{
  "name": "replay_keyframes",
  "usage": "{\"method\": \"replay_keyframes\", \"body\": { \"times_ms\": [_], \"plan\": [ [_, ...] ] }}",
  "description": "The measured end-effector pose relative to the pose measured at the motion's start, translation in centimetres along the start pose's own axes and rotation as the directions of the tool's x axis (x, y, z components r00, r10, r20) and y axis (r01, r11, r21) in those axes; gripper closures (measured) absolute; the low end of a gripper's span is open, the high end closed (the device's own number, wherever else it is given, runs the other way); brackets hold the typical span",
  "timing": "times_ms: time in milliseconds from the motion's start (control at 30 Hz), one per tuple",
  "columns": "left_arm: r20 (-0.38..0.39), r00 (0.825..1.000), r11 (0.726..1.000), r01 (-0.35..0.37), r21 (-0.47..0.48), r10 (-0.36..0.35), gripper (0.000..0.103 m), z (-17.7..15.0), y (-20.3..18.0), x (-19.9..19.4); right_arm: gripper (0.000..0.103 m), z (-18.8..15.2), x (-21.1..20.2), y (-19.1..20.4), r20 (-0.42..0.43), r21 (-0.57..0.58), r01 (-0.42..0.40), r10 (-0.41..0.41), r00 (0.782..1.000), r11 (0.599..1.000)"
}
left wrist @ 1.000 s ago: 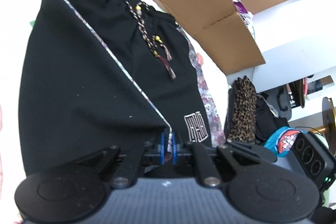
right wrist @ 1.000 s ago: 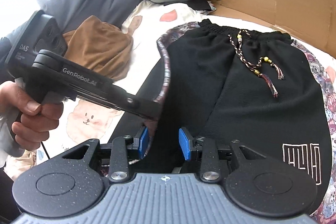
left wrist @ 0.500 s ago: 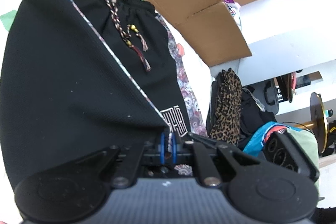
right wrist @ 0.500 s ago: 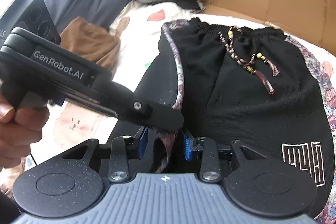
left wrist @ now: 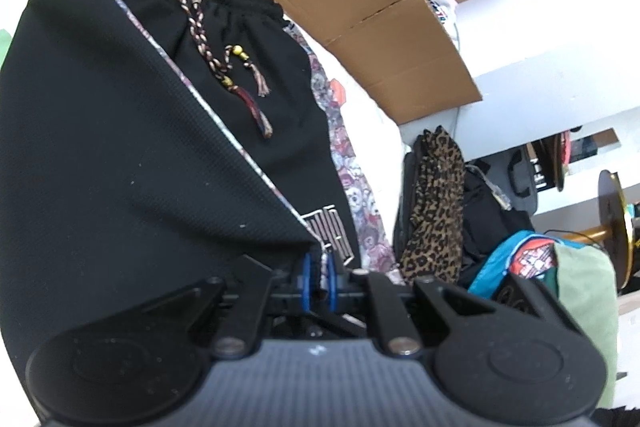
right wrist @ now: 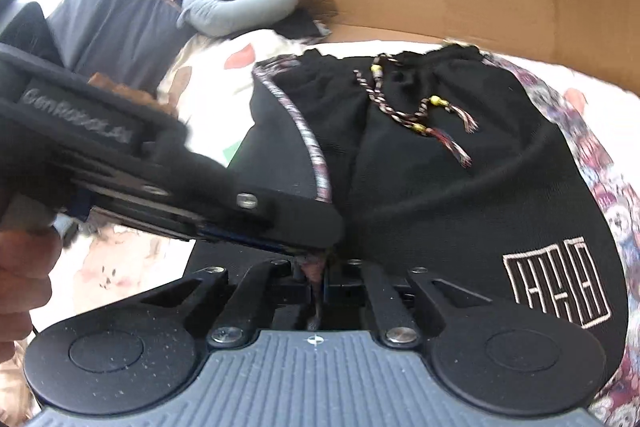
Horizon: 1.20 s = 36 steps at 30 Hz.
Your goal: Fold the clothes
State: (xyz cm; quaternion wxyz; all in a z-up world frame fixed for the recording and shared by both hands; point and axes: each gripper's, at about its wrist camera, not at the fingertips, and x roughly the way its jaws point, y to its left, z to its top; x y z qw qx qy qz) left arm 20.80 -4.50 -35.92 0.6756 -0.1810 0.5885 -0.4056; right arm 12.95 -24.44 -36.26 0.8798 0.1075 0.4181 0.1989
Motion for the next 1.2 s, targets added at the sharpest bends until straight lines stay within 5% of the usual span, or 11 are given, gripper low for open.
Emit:
{"method": "replay_keyframes", "body": {
  "times_ms": [167, 467, 1200],
  "plan": [
    [0.069, 0.998, 0.999, -0.009, 0.038, 0.006, 0.057, 0.7, -0.6, -1.2, 0.101, 0.3, -1.2, -0.9, 0.018, -0.004, 0.000, 0.000, 1.000, 1.000],
    [0.095, 0.990, 0.990, -0.113, 0.085, 0.105, 0.038, 0.6, 0.2, -1.8, 0.101, 1.3, -4.0, -3.5, 0.034, 0.042, 0.026, -0.027, 0.999, 0.999],
    [-0.095, 0.957, 0.961, -0.275, 0.010, 0.275, 0.035, -2.3, 5.2, 0.0, 0.101, 0.1, -10.6, -10.0, 0.008, 0.207, 0.198, -0.204, 0.979, 0.958]
  ]
}}
